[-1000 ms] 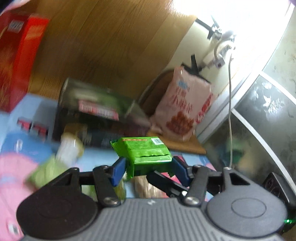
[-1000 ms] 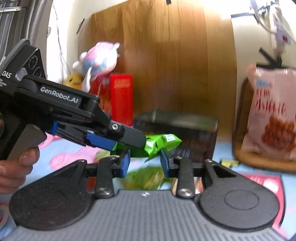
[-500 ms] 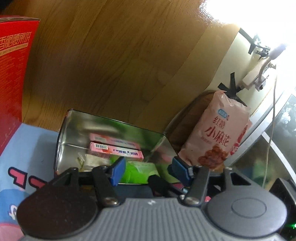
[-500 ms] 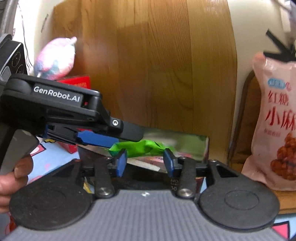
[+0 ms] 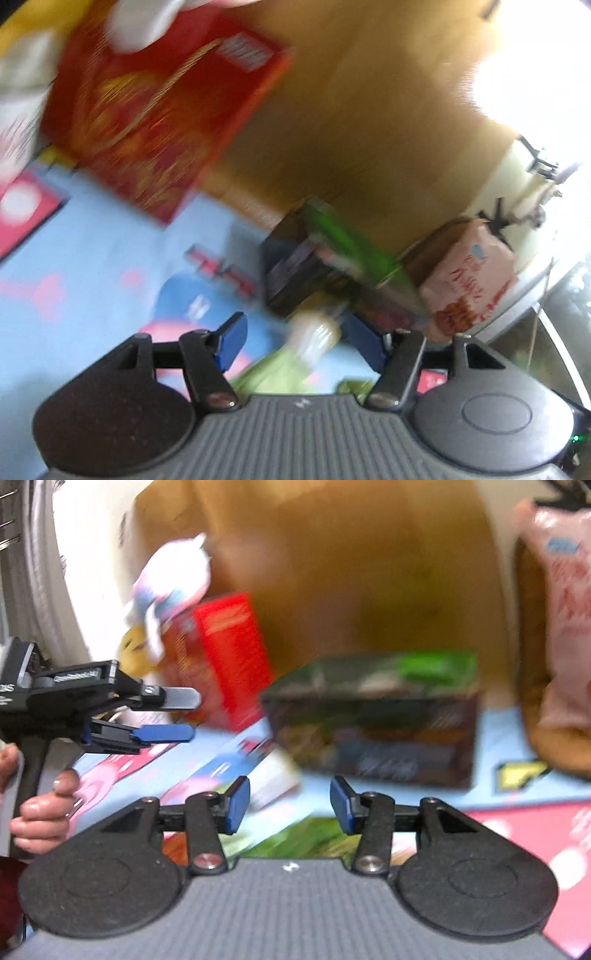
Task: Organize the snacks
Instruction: 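Carry the bright green packet into the black box and release, then grasp the pale green packet with the left tool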
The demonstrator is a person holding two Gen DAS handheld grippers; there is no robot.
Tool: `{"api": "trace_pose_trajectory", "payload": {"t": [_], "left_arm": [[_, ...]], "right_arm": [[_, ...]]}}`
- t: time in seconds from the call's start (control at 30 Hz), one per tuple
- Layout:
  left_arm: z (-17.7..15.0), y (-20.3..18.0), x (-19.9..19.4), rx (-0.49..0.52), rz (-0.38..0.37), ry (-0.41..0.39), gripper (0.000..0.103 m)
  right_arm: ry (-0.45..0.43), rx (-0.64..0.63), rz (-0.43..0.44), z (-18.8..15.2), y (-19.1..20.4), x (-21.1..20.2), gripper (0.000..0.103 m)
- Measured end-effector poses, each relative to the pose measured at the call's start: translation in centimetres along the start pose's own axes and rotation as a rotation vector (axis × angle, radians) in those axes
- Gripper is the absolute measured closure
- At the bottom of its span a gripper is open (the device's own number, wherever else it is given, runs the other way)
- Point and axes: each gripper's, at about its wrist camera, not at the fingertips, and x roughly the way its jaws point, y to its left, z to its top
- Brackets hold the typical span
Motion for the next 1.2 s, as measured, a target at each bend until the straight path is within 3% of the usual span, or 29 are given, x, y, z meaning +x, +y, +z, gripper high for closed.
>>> {"api": "trace_pose_trajectory", "payload": {"t": [0.13, 0.3, 0.43, 0.63, 0.87, 1.07, 1.2], "left_arm": [[-1.8, 1.8, 0.6, -0.068, -0.012, 0.053, 0.041], [-3.8, 0.2, 1.7, -0.037, -0.071, 0.130, 0.042], [-5.8, -1.8, 0.8, 0.050, -0.049, 0.146, 0.040], [-7.9, -1.8, -1.9, 0.038, -0.126, 0.187, 0.037], [-5.7, -1.1, -3.2, 0.023, -0.085, 0.106, 0.032], [-5.7, -0.7, -1.3, 0.010, -0.065, 0.145, 0.033], [-6.3, -0.7, 0.0, 0.010, -0.084, 0.169, 0.039]], "right_arm": [[0.062, -0.036, 0.017, -0.9, 2.2, 2.0, 0.053], [0.124, -0.044, 0.031, -1.4, 3.1, 3.6, 0.050], [0.143, -0.054, 0.076, -1.9, 3.7, 2.4, 0.050], [0.143, -0.049, 0.096, -4.3, 3.5, -0.8, 0.050], [0.094, -0.035, 0.076, -3.5, 3.2, -1.8, 0.049], [0.096, -0.198, 0.051, -2.9, 5.0, 0.0, 0.049], [0.143, -0.203, 0.064, -2.8, 4.5, 2.1, 0.049]]}}
